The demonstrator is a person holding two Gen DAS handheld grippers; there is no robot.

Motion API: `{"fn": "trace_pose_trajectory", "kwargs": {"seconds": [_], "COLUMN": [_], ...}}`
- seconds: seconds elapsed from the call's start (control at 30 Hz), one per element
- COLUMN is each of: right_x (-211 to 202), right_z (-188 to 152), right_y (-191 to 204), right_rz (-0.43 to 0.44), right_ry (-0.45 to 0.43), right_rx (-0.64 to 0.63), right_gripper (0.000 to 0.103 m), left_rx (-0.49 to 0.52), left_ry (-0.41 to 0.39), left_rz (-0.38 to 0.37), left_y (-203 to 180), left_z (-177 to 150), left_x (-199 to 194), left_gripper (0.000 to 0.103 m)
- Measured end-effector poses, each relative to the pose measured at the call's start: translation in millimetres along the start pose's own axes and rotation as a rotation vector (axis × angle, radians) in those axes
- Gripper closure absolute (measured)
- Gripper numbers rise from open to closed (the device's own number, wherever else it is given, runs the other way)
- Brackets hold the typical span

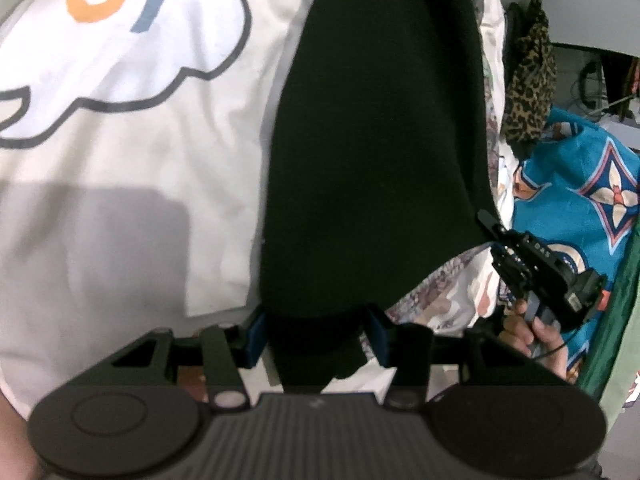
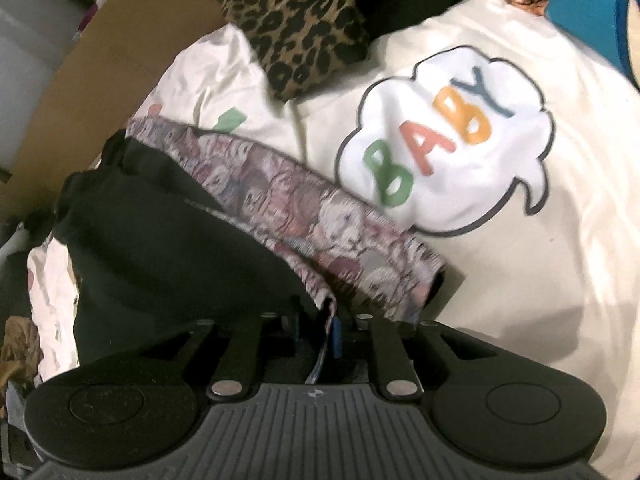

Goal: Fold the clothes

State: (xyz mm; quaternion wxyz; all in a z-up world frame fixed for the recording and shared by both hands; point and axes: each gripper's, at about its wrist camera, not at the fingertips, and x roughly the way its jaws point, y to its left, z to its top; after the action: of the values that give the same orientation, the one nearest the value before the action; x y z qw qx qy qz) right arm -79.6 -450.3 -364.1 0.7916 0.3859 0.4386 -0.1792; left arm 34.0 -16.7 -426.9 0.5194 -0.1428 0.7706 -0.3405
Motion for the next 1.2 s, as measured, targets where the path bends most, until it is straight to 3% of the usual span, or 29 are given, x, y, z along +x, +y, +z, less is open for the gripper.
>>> {"fn": "trace_pose_trajectory", "kwargs": {"seconds": [0.13, 0.2, 0.27, 0.43, 0.7, 1.2], "right_x": [-2, -1, -2, -13, -35, -19], "right_z": [2, 1, 1, 8, 29, 23], "right_y": [-5, -3, 1, 5, 3, -28], "right_rz": [-0.004, -0.004, -0.007, -0.004, 0.016, -0.093], "right_ry": [-0.012, -0.012, -0.014, -0.045, -0.124, -0.048], "right_rx": [-0.006, -0.034, -0.059, -0.064, -0.049, -0.014], "right_gripper": [0.09, 0.1, 0.1, 0.1, 0.1, 0.1], "left_rx": [0.001, -0.003, 0.008, 0.052, 0.127, 0.149], "left_ry": [-0.008, -0.006, -0.001, 0.01, 0.009, 0.062], "left_rz": [-0.009, -0.015, -0.018, -0.055, -0.137, -0.052], "left_y": [13, 19, 22, 16, -9, -5], "left_z": [-2, -4, -7, -11, -12, -18], "left_x": [-8, -13, -17, -25, -31, -14], "left_gripper": [0.05, 0.055, 0.072, 0.093, 0.094, 0.097]}}
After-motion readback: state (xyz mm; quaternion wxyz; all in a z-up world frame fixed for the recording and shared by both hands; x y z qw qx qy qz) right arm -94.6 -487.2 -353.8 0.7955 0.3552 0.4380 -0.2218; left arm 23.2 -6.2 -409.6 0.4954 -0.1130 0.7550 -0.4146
